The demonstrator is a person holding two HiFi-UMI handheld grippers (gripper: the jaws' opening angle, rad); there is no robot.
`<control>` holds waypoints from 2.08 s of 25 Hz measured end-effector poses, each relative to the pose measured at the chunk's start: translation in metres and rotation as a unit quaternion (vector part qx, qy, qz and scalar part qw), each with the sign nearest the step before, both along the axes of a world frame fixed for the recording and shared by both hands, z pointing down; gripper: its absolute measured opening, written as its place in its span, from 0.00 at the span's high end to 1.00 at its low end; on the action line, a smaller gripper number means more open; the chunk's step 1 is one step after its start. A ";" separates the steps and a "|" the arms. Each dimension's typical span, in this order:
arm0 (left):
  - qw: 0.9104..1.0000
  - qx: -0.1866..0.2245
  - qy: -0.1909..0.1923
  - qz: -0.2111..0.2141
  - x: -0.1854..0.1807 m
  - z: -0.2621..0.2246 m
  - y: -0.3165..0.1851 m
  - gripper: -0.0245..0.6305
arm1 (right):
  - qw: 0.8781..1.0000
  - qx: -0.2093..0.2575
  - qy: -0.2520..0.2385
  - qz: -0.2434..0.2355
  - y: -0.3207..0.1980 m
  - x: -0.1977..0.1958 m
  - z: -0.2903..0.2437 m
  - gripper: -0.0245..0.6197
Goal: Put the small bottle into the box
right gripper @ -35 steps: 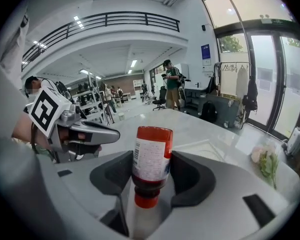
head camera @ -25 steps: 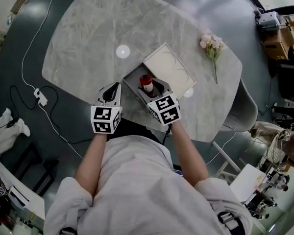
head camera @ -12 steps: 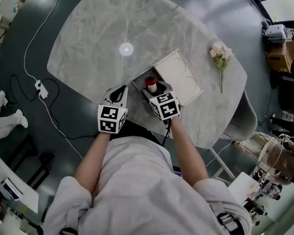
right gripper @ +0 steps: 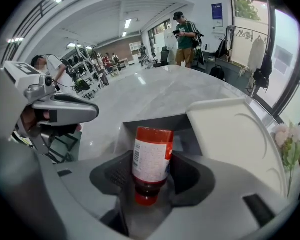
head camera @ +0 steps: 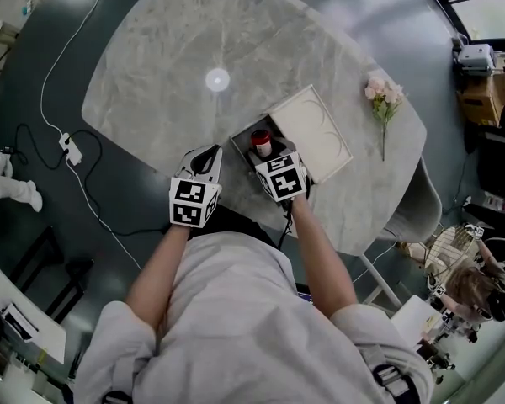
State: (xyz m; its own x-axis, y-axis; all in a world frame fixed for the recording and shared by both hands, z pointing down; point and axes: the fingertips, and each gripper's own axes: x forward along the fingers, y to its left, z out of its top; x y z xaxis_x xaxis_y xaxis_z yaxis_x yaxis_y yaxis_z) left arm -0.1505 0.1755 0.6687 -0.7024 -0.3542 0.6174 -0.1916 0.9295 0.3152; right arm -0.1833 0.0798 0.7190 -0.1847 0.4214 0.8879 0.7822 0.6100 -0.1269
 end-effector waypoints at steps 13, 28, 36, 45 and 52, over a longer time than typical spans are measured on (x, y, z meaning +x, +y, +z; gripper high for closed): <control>1.000 0.000 0.008 0.004 0.003 0.006 0.002 0.93 | 1.000 0.019 0.011 0.011 -0.003 -0.003 0.013 0.58; 1.000 0.000 0.010 0.007 0.009 0.005 -0.003 0.93 | 1.000 0.023 0.009 0.019 -0.007 0.000 0.016 0.58; 1.000 0.004 0.012 0.010 0.011 0.006 -0.007 0.93 | 1.000 0.006 -0.016 -0.001 -0.004 0.004 0.000 0.57; 0.999 0.003 -0.009 0.031 0.008 -0.015 -0.029 0.93 | 0.998 -0.045 -0.046 0.024 -0.019 0.024 -0.033 0.74; 0.998 0.004 -0.021 0.053 0.013 -0.029 -0.064 0.93 | 0.987 -0.092 -0.087 0.100 -0.046 0.031 -0.068 0.92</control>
State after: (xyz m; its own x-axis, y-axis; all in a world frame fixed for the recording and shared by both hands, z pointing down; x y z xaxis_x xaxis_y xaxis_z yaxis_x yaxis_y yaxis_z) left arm -0.1374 0.1119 0.6402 -0.6857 -0.4333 0.5848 -0.3024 0.9005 0.3125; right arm -0.1521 0.0334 0.6513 -0.4242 0.5116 0.7472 0.6680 0.7339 -0.1232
